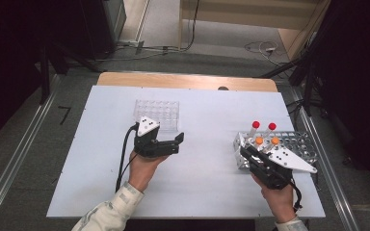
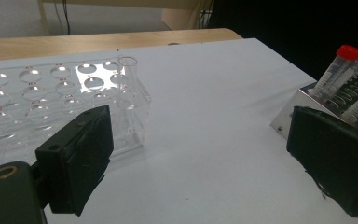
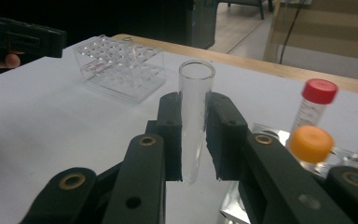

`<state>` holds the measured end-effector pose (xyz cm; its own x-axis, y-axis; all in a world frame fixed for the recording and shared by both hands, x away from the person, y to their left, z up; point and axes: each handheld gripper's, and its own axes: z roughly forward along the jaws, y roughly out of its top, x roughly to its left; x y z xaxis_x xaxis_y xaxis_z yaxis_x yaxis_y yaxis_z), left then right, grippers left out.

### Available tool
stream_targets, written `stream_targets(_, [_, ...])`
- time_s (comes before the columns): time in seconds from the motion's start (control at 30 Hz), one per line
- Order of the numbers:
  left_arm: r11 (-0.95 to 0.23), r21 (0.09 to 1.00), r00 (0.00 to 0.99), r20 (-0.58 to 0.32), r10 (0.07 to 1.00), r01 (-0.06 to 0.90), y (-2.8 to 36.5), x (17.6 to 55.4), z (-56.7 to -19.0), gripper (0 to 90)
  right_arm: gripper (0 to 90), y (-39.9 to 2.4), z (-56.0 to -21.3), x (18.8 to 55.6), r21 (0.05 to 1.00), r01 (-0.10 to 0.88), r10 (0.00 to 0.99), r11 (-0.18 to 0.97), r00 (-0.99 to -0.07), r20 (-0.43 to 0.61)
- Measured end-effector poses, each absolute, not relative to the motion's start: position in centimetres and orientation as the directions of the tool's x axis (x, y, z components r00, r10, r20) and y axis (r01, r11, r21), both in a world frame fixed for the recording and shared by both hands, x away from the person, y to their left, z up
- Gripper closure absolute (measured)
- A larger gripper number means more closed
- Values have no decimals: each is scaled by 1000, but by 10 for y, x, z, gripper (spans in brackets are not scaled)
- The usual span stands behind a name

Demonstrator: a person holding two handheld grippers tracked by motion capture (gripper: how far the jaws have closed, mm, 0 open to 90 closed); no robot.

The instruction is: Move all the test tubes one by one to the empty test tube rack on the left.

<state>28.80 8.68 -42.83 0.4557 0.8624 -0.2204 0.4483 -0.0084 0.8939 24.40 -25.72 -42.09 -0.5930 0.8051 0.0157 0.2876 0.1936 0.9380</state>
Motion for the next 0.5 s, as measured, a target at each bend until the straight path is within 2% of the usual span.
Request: stream_targets(0.5, [-18, 896, 487, -224, 844, 444, 79, 283, -427, 92, 734, -197, -434, 261, 919, 296, 722, 260, -691, 18])
